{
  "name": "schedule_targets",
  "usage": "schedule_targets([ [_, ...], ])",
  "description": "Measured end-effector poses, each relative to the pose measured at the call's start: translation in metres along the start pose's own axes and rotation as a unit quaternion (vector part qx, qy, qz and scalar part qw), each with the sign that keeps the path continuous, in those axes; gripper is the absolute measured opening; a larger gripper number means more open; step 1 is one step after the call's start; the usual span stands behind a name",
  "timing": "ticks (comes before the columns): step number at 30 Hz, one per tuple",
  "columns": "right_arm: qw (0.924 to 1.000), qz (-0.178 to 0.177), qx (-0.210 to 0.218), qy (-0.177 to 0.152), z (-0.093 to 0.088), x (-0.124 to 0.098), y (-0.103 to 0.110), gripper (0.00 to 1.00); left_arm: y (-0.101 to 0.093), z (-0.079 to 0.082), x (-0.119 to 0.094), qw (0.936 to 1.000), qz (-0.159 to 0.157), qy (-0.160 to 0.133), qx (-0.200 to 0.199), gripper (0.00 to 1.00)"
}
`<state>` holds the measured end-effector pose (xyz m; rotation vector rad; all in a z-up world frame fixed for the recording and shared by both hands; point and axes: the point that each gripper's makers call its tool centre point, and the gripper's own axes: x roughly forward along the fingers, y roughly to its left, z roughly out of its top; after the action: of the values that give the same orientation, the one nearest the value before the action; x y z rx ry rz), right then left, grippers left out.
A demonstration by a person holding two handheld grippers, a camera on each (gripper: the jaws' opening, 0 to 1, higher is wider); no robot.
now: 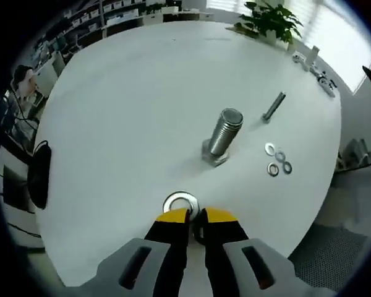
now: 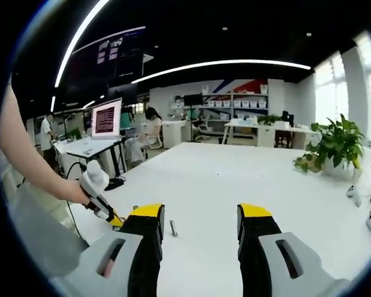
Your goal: Place the washer onto the threaded stud by aligning its center hole with the stud, sliding it down to the base, and recovering from edge contact or off-axis alignment until the washer reaches the visible bottom stop.
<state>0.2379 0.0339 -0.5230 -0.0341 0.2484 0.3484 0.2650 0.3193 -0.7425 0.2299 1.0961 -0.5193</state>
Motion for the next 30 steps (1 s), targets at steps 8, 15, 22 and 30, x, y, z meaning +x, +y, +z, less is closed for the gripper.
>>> schedule_targets([
  [8,0.9999,-0.012,0.009,0.001,-0.0015,-0.0011,-0.0074,0.49,-0.0020,-0.0005,0.0003,0.9993,0.007,0.023,0.029,0.03],
  [15,1.0000,-0.003,0.004,0.004,-0.0025,-0.0009,-0.0017,0.49,-0.0050,-0.0025,-0.0011,0.9983,0.007,0.018,0.055,0.03],
  [22,0.9998,-0.008,0.015,0.006,-0.0042,0.0002,-0.0069,0.49,-0.0067,-0.0038,-0.0011,0.9986,0.004,0.027,0.046,0.03],
  [30,0.9998,-0.006,0.007,0.015,-0.0090,-0.0005,-0.0040,0.49,-0.0057,-0.0045,-0.0025,0.9993,0.001,0.006,0.037,0.03],
])
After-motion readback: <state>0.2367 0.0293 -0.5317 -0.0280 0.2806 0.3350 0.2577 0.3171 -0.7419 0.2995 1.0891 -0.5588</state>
